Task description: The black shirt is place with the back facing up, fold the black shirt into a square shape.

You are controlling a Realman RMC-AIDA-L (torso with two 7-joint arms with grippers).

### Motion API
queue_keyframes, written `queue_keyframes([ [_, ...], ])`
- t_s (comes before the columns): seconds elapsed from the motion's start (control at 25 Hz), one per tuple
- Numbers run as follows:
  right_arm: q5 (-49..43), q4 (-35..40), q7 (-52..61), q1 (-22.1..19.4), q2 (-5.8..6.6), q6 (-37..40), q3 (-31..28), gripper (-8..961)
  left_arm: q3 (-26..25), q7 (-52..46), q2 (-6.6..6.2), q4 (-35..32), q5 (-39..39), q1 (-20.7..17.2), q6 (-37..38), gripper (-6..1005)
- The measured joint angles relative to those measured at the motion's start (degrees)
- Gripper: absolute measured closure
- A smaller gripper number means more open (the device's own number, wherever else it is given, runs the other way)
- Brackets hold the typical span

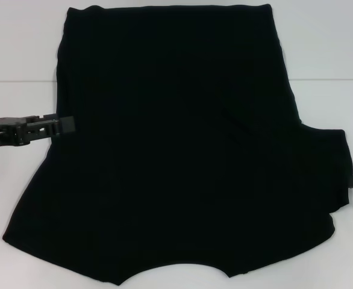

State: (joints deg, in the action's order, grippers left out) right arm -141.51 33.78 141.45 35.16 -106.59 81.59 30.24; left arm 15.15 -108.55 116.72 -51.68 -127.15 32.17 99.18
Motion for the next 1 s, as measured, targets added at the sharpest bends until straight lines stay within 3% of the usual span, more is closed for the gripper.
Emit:
queue_keyframes([
  [0.36,0.0,-1.2,-0.1,1.0,-1.42,-3.1,2.0,498,0.0,0.0,0.26,0.0,0.0,-0.3,-0.6,339],
  [0.68,0.0,-2.1,0.4,1.6,-1.67,-4.0,3.2,497,-0.1,0.0,0.26,0.0,1.1,-0.5,-0.7,340],
  [1.0,0.0,-2.1,0.4,1.6,-1.94,-3.9,3.2,631,-0.1,0.0,0.26,0.0,2.3,-0.5,-0.7,341],
])
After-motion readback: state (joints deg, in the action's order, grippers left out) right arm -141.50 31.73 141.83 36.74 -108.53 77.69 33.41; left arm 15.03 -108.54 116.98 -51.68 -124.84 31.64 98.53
